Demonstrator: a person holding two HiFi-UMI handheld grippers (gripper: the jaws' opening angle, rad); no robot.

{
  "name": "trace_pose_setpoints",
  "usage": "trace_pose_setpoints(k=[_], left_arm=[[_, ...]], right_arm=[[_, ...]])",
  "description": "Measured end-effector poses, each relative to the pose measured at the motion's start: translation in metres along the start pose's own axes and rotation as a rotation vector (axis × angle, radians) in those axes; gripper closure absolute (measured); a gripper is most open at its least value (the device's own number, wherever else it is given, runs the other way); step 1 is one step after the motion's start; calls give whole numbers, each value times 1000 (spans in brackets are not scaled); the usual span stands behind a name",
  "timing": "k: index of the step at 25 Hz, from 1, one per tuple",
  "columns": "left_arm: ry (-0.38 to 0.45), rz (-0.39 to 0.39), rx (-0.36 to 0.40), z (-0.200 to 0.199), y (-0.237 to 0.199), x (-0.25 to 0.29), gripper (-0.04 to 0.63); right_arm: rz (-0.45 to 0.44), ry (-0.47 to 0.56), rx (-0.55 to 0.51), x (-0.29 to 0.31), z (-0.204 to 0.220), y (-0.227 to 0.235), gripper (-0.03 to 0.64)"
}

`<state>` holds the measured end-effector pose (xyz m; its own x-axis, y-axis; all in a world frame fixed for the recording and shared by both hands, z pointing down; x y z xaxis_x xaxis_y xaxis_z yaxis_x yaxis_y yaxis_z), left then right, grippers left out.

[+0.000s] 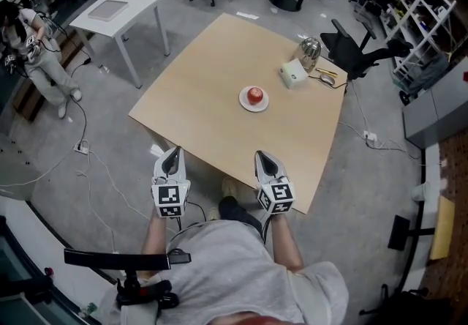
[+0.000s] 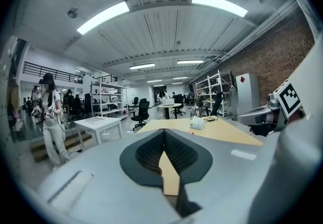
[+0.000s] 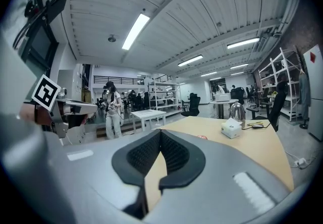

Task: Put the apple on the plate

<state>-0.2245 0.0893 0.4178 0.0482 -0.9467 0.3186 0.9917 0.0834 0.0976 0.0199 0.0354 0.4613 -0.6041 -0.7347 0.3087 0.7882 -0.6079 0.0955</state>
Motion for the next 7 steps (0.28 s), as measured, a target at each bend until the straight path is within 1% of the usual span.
trace_pose_setpoints(k=[4, 7], left_arm=[[-4, -3, 5, -4, 13, -15, 575], [1, -4, 8, -6, 13, -18, 575]], right_arm=[[-2, 3, 4, -20, -1, 1, 611], [-3, 6, 6, -23, -1, 0, 611]])
Point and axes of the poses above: the fingertips, and each gripper's own axes: x forward along the fingers, y to its right, z out of its underside, the point moved 1 cm from there along -x, backward along the fingers, and after that the axes turned 8 degrees about -y, right-handed, at the moved point
